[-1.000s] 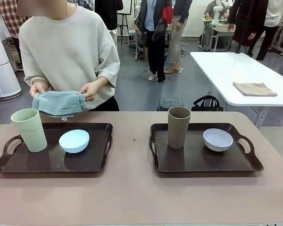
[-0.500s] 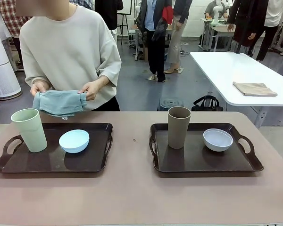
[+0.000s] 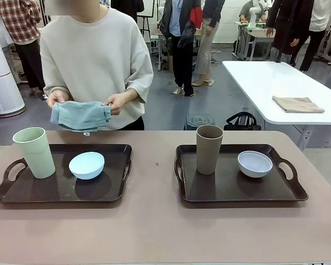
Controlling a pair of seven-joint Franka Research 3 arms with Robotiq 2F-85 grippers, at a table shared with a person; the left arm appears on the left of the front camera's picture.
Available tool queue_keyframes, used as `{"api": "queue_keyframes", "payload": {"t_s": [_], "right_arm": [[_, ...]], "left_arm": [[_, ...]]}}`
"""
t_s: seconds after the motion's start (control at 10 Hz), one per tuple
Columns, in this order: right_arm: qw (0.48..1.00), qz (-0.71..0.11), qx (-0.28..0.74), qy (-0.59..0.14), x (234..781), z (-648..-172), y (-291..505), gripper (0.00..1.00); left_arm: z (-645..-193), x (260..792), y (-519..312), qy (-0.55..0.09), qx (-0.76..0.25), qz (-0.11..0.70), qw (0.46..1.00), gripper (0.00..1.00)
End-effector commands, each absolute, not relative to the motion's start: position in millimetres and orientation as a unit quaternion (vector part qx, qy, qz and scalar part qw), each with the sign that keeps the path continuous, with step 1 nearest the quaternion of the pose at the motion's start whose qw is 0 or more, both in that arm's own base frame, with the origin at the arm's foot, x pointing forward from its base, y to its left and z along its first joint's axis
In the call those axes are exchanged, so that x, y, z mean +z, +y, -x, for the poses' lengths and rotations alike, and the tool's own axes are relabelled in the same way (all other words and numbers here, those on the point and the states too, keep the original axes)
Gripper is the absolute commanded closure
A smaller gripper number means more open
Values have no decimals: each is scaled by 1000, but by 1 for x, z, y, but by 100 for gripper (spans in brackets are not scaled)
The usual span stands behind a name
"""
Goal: Set up a tray with a mat and arrange the tableware.
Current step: Pick up the Picnic Bowl and Reusable plastic cup from the Handle tray in front of the human's position and hold them in the air.
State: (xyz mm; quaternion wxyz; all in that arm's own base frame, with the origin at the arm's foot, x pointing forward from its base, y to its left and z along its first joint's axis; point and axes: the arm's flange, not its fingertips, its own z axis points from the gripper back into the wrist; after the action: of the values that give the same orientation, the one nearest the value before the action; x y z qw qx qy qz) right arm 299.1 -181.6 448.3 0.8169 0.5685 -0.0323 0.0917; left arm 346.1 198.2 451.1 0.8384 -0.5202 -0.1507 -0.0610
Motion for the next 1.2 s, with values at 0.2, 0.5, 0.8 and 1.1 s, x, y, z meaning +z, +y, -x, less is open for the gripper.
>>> {"api": "queue_keyframes", "payload": {"t_s": [0.2, 0.5, 0.8, 1.1], "right_arm": [[817, -568, 92, -32, 448, -299, -182, 0], [863, -490, 122, -6, 479, -316, -112, 0], [921, -376, 104, 16, 531, -313, -2, 0], [952, -288, 106, -4, 584, -313, 99, 0]], "left_arm": [[-347, 453, 199, -157, -60, 528, 832, 0], [-360, 463, 188, -203, -145, 457, 853, 0], [-373, 486, 187, -239, -265, 380, 853, 0], [-374, 501, 161, -268, -372, 304, 835, 0]]}}
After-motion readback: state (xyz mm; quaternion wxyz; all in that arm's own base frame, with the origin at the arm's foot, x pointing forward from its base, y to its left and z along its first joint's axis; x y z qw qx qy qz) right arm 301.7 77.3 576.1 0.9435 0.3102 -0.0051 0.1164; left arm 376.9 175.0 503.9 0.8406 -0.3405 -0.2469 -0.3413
